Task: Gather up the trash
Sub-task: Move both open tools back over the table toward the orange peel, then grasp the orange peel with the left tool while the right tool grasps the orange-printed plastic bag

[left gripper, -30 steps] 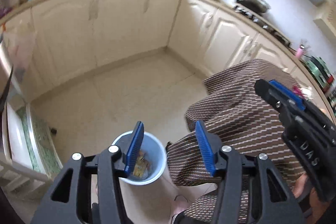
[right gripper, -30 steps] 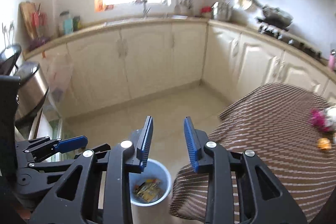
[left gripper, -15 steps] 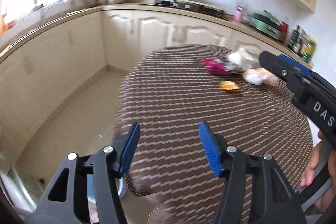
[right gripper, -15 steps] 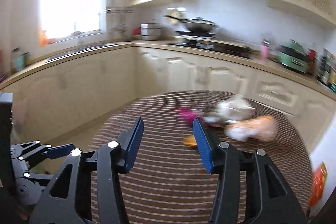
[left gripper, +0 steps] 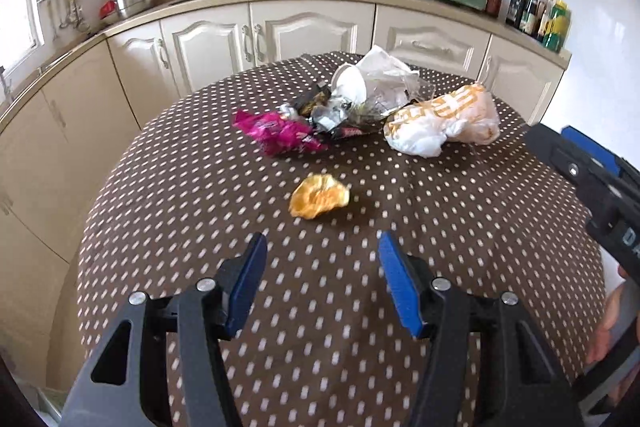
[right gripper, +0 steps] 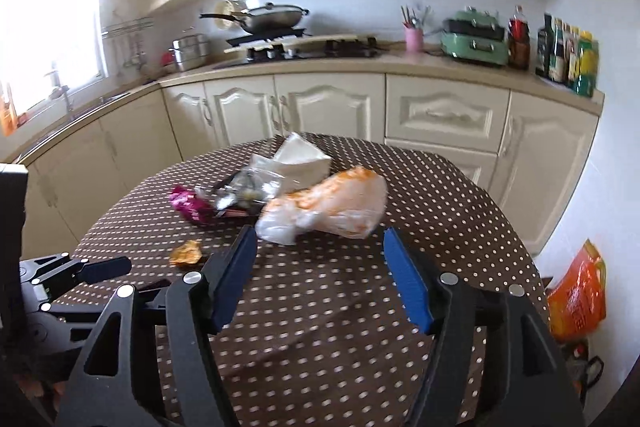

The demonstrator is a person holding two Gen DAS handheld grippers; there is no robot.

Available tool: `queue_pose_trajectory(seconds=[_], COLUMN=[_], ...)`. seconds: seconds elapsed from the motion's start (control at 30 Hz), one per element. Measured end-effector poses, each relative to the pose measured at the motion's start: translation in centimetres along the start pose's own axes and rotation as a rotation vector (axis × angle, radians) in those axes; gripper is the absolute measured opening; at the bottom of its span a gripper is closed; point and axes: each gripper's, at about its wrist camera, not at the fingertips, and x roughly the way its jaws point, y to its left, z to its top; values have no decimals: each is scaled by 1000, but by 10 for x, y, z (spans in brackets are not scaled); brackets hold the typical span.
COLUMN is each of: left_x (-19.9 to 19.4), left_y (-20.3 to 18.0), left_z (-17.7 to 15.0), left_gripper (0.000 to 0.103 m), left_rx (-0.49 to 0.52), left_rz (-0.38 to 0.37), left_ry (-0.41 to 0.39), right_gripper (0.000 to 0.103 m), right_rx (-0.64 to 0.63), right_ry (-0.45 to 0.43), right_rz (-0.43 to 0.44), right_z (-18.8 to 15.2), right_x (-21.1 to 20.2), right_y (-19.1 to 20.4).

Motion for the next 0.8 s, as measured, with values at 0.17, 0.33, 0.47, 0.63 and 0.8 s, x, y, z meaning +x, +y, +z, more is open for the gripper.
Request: queue_pose_trajectory(seconds=[0.17,0.33,0.47,0.63,0.8], left_x=[34,50,53,45,24], left_y=[2,-1,1,15,26], left_z=[17,20,25,30,30], left_gripper=[58,44,39,38,38], left_rx=[18,38,40,-7,-44], left_rz=[22,16,3,-13,-32], left_ry=[52,68,66,28,-19], right_gripper=[68,69,72,75,38], right_rx=[56,80,103,167,182], right_ry=[49,74,78,97,113], right_rz=[-11,-18,-5,4,59], right_z=[3,12,21,30,27], right_x=[25,51,69,90,90], right_y=[-21,-26,-27,-38,-41])
